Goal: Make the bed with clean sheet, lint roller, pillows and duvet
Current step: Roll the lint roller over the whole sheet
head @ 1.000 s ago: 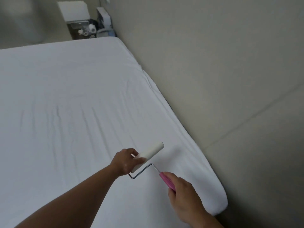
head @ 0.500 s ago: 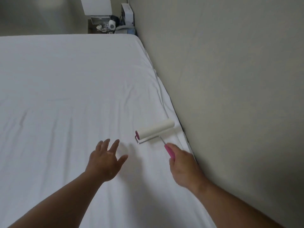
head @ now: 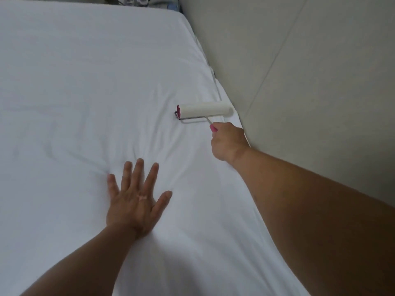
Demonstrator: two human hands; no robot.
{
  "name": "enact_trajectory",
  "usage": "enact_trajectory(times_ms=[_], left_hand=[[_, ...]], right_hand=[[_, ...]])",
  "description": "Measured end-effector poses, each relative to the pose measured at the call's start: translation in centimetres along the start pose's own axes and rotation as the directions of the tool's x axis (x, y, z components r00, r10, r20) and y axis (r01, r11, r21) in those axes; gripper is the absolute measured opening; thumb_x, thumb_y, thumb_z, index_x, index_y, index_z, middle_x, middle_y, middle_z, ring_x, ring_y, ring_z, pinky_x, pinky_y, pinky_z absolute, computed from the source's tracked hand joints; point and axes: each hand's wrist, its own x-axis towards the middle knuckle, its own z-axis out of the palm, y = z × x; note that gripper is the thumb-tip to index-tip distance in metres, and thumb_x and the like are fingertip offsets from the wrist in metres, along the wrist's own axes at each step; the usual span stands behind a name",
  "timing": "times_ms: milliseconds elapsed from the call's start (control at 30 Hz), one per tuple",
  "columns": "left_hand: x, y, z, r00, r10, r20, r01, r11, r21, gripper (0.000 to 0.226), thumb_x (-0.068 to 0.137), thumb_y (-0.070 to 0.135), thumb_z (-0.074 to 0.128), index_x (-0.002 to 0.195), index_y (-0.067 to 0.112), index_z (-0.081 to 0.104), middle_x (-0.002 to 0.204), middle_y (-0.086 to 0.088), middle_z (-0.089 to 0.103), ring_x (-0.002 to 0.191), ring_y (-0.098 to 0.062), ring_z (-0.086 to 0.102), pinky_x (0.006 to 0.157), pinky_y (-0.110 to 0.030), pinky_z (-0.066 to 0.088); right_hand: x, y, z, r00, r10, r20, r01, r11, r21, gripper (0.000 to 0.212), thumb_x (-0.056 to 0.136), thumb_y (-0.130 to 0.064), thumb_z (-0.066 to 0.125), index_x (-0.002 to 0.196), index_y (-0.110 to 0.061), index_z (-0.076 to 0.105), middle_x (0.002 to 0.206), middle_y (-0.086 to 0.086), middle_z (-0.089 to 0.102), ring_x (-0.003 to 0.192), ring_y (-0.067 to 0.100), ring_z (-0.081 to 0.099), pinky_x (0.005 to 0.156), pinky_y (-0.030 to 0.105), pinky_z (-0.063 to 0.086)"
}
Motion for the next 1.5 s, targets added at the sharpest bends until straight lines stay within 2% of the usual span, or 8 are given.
enact_trajectory(times_ms=[33,100,367,500,633,1067,1333,1500], left_hand=[[0.2,0.0,0.2,1.000,0.002,-0.004,-0.002,1.000,0.004,0.079,0.088,0.078,-0.003,0.155,0.037,-0.016,0.165,-0.002,-0.017,0.150,-0.025,-0.022,0.119,-0.059,-0.005],[0.3,0.0,0.6,1.000,0.001,-0.001,-0.001,1.000,0.007,0.079,0.090,0.077,0.000,0.156,0.036,-0.013,0.166,-0.003,-0.012,0.151,-0.026,-0.018,0.119,-0.061,-0.002],[0.3,-0.3,0.8,1.000,0.016,0.007,-0.015,1.000,-0.018,0.079,0.091,0.076,0.005,0.158,0.035,0.000,0.167,-0.006,-0.001,0.153,-0.028,-0.008,0.118,-0.062,0.002],[0.2,-0.3,0.7,1.000,0.008,0.004,-0.008,1.000,-0.017,0.080,0.088,0.077,-0.001,0.157,0.037,-0.007,0.167,-0.004,-0.007,0.152,-0.027,-0.013,0.119,-0.061,-0.002],[0.0,-0.2,0.4,1.000,0.017,0.001,-0.017,1.000,-0.006,0.080,0.087,0.078,-0.003,0.156,0.038,-0.013,0.166,-0.004,-0.011,0.152,-0.027,-0.016,0.118,-0.060,-0.005],[-3.0,0.9,-2.2,0.988,0.052,0.145,-0.063,0.995,0.071,0.086,0.086,0.078,-0.002,0.156,0.030,-0.011,0.166,-0.008,-0.012,0.152,-0.034,-0.011,0.119,-0.061,0.001],[-11.7,3.2,-2.0,0.978,0.160,0.136,-0.164,0.986,0.017,0.084,0.086,0.077,-0.004,0.157,0.032,-0.003,0.166,-0.010,-0.005,0.151,-0.035,-0.006,0.118,-0.060,0.004],[-16.0,4.2,-1.7,0.967,0.222,0.128,-0.228,0.973,0.035,0.081,0.090,0.074,0.001,0.158,0.030,0.001,0.166,-0.011,-0.002,0.152,-0.035,-0.003,0.118,-0.060,0.005]], right_hand=[[0.0,0.1,0.4,1.000,0.006,-0.006,-0.006,1.000,-0.021,0.022,0.091,-0.010,0.048,0.099,-0.029,0.056,0.100,-0.001,0.054,0.093,0.026,0.048,0.062,0.026,0.033],[-0.5,0.2,0.9,0.999,0.026,-0.033,-0.028,0.999,-0.040,0.036,0.095,-0.011,0.045,0.129,-0.020,0.053,0.113,0.002,0.055,0.091,0.024,0.044,0.070,0.030,0.036],[-3.9,1.4,2.1,0.997,0.080,-0.002,-0.080,0.994,-0.069,0.053,0.099,-0.014,0.042,0.150,-0.028,0.036,0.126,0.003,0.057,0.110,0.030,0.056,0.074,0.032,0.037],[-6.8,2.6,2.7,0.995,0.094,-0.017,-0.095,0.994,-0.050,0.052,0.099,-0.015,0.042,0.148,-0.030,0.036,0.118,0.002,0.060,0.086,0.026,0.046,0.068,0.031,0.036],[-10.7,4.2,3.7,0.993,0.118,-0.020,-0.118,0.992,-0.039,0.049,0.101,-0.021,0.037,0.149,-0.034,0.033,0.099,0.001,0.057,0.076,0.023,0.042,0.064,0.029,0.033],[-24.4,8.1,5.3,0.974,0.227,0.014,-0.228,0.973,0.035,0.061,0.102,-0.018,0.040,0.153,-0.045,0.020,0.078,-0.004,0.043,0.076,0.025,0.053,0.068,0.033,0.046],[-33.7,11.0,6.3,0.956,0.292,0.021,-0.293,0.952,0.085,0.050,0.106,-0.032,0.036,0.149,-0.049,0.017,0.090,0.003,0.060,0.078,0.027,0.062,0.075,0.040,0.057],[-39.6,12.8,7.7,0.949,0.314,0.008,-0.314,0.949,0.033,0.056,0.106,-0.034,0.037,0.152,-0.047,0.010,0.081,0.002,0.059,0.068,0.020,0.061,0.067,0.037,0.058]])
